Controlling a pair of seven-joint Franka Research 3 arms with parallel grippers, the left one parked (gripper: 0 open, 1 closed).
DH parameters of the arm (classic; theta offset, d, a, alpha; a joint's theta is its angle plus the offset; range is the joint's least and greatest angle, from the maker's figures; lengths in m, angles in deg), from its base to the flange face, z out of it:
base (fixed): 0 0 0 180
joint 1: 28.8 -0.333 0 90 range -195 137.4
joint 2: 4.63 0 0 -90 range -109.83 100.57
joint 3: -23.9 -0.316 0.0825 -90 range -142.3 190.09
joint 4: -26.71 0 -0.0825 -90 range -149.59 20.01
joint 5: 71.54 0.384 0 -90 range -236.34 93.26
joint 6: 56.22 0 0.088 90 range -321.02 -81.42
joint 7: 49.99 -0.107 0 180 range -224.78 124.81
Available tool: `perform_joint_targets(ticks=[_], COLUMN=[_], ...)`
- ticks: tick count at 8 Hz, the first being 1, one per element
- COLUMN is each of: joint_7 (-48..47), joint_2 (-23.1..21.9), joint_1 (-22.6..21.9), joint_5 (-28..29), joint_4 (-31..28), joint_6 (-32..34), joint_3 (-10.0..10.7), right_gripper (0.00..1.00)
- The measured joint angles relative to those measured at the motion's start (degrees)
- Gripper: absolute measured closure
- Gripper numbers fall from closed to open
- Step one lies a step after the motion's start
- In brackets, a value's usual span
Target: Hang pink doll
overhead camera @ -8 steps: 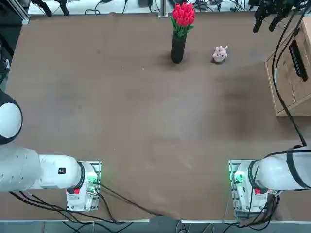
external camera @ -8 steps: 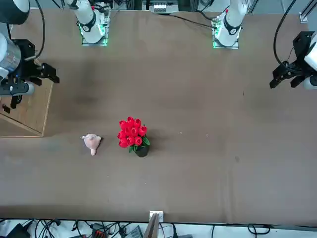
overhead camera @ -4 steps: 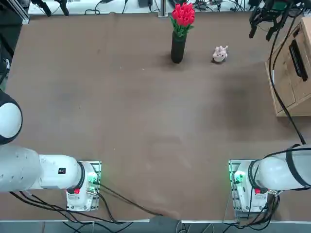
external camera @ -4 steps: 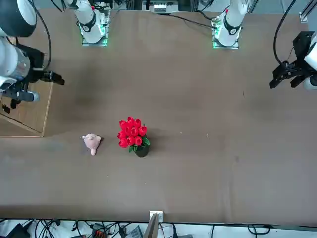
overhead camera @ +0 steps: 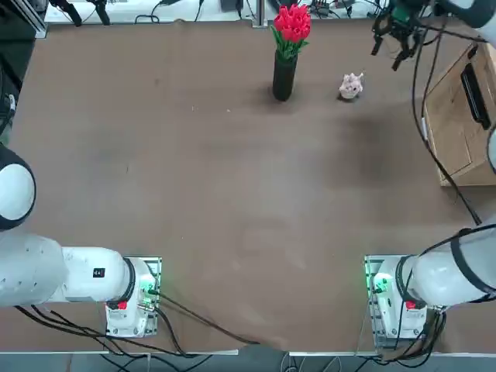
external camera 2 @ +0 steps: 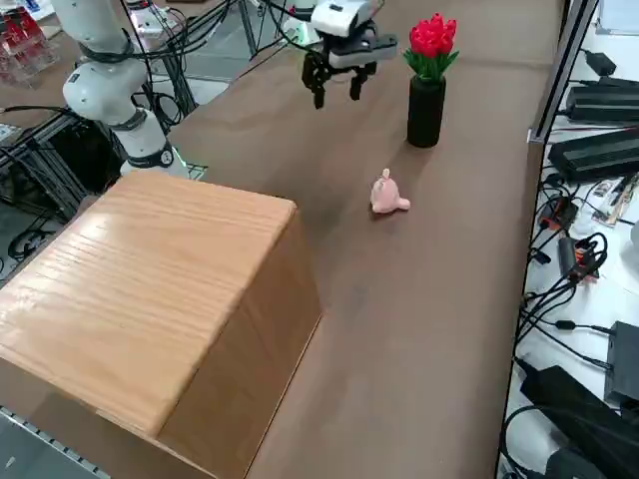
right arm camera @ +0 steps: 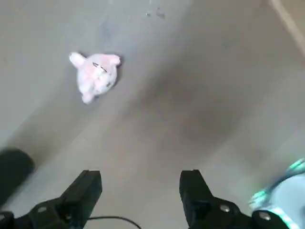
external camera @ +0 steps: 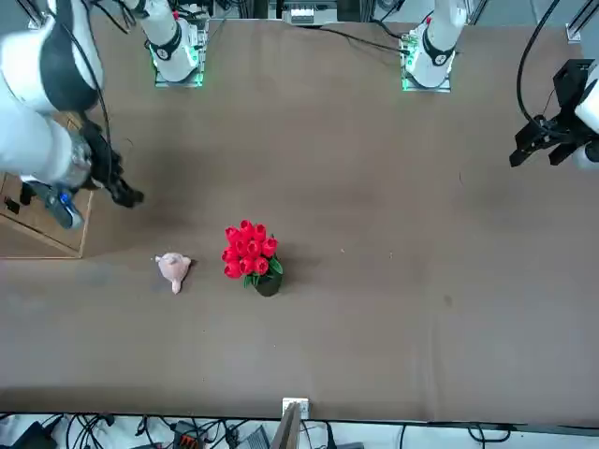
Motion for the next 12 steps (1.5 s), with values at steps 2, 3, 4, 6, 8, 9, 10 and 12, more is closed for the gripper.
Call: perform_joint_targets(ticks=[2,3,4,6,8,9,10,12], joint_7=[-14.81,-20.33,-23.96,-27.66,-29.96,-30.28,-30.32,-30.34], joint_2=[6.33,9.54,12.10,14.73,16.75,17.84,18.61,19.63], joint_1=[-1.72,-2.71,-3.54,-4.62,-5.51,-5.56,-5.55,-5.55], joint_5=[2.67,3.08,3.14,3.17,3.17,3.17,3.17,3.17], joint_4=[-0.23,-0.49,-1.46,-4.57,-5.61,-5.83,-6.26,-6.83], joint_6=[-10.87,-16.76,-22.75,-32.74,-36.70,-37.31,-37.93,-39.88], joint_3=[-0.08,-0.10,-0.13,-0.12,-0.12,-0.06,0.18,0.42], right_gripper=[0.00,0.00,0.00,0.00,0.00,0.00,0.01,0.03])
